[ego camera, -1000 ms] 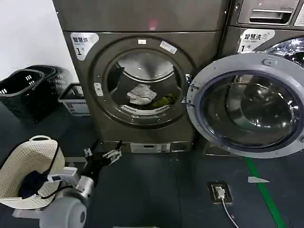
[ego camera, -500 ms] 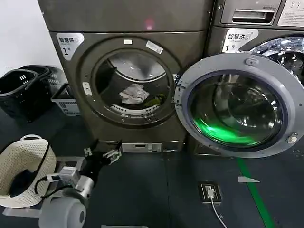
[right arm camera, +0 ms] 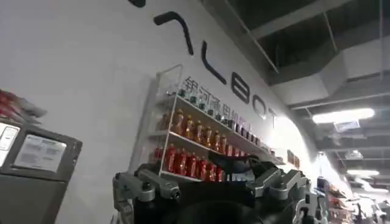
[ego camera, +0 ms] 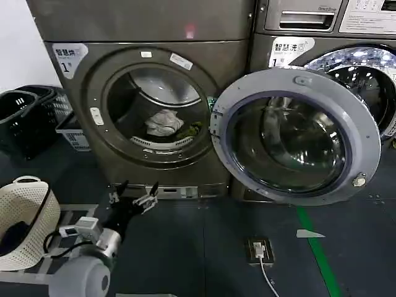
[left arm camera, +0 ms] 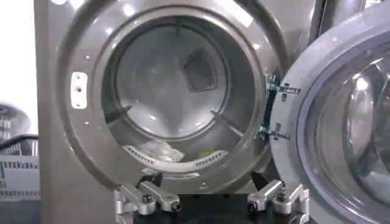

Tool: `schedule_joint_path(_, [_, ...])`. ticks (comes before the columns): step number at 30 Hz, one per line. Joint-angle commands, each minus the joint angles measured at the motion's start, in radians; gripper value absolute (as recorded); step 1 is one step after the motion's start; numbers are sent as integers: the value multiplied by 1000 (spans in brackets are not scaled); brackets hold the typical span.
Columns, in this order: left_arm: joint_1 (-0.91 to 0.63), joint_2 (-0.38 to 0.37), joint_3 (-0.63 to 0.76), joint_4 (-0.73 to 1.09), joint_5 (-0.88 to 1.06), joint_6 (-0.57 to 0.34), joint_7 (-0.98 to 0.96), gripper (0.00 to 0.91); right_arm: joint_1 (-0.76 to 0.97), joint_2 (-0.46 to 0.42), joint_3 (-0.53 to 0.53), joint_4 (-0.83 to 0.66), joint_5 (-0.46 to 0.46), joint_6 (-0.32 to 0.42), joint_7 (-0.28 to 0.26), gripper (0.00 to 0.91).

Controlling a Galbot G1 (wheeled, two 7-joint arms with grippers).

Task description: Grasp the clothes from the dryer.

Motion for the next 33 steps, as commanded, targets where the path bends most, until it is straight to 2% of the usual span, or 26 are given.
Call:
schedule_joint_path(1, [1, 0, -1, 0, -1, -1, 0, 907, 0, -1, -1, 1, -1, 11, -3, 907])
schedule_joint_path(33, [-9, 10, -20, -4, -25, 1, 0, 907, 0, 9, -6, 17, -2, 15, -11, 907])
